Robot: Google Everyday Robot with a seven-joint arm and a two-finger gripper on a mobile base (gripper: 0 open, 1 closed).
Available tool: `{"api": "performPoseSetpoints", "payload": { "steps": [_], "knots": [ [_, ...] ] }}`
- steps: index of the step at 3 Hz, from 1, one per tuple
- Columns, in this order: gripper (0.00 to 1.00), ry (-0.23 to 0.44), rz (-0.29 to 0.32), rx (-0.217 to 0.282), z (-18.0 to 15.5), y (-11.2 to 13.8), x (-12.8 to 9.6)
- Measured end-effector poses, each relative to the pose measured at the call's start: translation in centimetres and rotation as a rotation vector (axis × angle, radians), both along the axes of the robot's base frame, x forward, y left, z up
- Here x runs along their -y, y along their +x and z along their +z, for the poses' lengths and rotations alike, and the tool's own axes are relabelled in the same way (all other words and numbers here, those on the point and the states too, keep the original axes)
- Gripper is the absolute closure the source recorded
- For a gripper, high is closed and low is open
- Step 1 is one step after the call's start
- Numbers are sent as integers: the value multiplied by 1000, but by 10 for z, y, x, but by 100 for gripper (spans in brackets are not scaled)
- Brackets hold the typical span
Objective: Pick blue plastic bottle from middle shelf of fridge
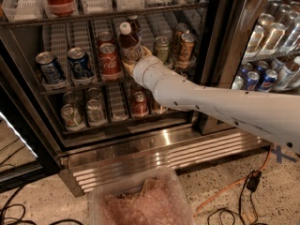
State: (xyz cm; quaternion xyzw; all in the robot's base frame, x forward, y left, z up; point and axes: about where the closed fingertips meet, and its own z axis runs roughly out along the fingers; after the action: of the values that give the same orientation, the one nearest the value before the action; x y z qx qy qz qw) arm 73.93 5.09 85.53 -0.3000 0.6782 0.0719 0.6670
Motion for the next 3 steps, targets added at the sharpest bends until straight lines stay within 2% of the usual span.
{"api": "performPoseSetpoints", "payload": {
  "steps": [3],
  "knots": [
    [100,-11,-7,67,20,-11,8]
  ]
}}
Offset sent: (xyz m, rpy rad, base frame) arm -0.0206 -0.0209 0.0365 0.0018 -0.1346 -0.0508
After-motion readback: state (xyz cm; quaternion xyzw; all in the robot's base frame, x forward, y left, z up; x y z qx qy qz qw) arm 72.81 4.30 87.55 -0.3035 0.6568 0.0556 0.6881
